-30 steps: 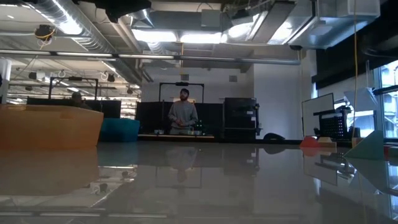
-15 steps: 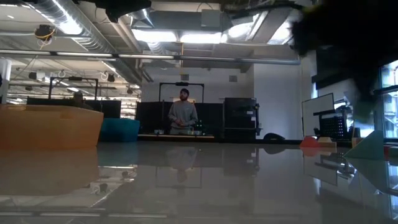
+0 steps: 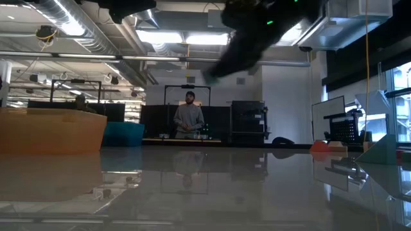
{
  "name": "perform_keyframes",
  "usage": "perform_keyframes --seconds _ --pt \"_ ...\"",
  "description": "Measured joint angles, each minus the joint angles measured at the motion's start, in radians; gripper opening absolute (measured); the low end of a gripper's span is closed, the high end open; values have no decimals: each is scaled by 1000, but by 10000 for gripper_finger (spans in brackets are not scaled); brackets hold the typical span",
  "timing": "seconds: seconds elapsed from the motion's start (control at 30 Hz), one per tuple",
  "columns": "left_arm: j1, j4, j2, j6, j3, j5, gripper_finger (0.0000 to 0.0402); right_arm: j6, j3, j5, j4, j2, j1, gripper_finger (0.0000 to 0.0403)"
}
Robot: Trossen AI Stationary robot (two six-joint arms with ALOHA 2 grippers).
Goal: Sort blocks by size
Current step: Put the light blue cube block into the blue bin
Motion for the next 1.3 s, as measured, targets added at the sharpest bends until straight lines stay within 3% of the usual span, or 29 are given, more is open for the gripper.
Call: perform_keyframes --seconds 0.1,0.27,0.4,0.73,1.3 --pt "7 1 0 -15 9 0 205 -67 -30 -55 222 27 -82 134" --pt "24 -2 0 -32 23 0 205 -108 -32 -272 560 143 -194 136" --pt "34 -3 0 -40 36 0 205 -107 -7 -307 771 261 -244 137" --pt "66 9 -6 -46 39 -2 205 -59 383 -254 708 547 -324 138" --pt "73 104 -15 -16 39 -2 205 -64 1105 -273 612 1011 -382 138"
